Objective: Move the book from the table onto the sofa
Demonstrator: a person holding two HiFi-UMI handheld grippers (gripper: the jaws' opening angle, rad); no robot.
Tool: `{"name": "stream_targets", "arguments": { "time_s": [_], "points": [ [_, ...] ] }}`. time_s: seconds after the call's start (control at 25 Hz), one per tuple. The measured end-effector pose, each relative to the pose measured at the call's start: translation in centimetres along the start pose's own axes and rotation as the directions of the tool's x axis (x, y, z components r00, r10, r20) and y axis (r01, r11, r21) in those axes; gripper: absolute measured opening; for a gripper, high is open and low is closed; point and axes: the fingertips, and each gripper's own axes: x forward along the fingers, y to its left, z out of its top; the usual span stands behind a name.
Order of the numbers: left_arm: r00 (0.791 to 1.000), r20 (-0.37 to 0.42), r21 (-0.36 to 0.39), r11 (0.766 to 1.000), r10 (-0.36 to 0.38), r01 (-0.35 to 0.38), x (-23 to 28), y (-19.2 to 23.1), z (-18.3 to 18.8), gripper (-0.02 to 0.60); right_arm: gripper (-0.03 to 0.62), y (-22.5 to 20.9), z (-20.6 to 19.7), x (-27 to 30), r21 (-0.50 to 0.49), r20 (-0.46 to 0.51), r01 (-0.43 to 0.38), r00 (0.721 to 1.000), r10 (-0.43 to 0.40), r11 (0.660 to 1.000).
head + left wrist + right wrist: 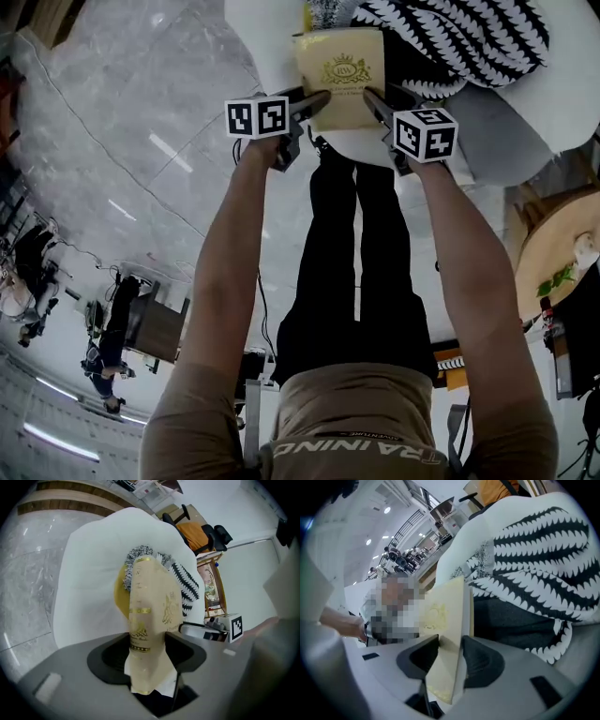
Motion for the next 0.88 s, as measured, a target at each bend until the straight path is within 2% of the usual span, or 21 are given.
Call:
{"name": "stream_targets", "arguments": {
  "time_s": [0.16, 0.28, 0.48, 0.6, 0.72, 0.88],
  "points": [
    [0.999, 0.027, -0.062, 0.998, 0.025, -0.023, 1.1, 2.0, -0.3, 0.239, 0.15, -1.0, -0.9, 1.7, 0.02, -0.026, 0.05, 0.998, -0.05, 0.999],
    [0.998, 0.04, -0.059, 0.997, 0.055, -0.052, 2.0, 2.7, 0.1, 0.239, 0.147, -1.7, -0.9, 2.4, 0.013, -0.029, 0.104, 0.994, -0.104, 0.994],
    [0.991, 0.048, -0.085, 0.989, 0.125, -0.121, 1.9, 3.4, -0.4, 0.239, 0.147, -1.7, -1.2, 2.6, 0.015, -0.035, 0.141, 0.989, -0.141, 0.99],
    [0.987, 0.055, -0.078, 0.986, 0.151, -0.146, 2.0, 3.4, -0.3, 0.238, 0.143, -1.7, -1.0, 2.3, 0.025, -0.037, 0.153, 0.988, -0.152, 0.988],
    [0.982, 0.05, -0.061, 0.982, 0.184, -0.181, 0.9, 3.7, -1.0, 0.239, 0.112, -1.5, -1.4, 1.2, -0.003, -0.041, 0.149, 0.988, -0.149, 0.989],
    [0.979, 0.046, -0.041, 0.98, 0.197, -0.195, -1.1, 3.8, -1.7, 0.239, 0.109, -2.3, -1.4, -1.0, 0.038, -0.013, 0.172, 0.985, -0.172, 0.984]
  ]
}}
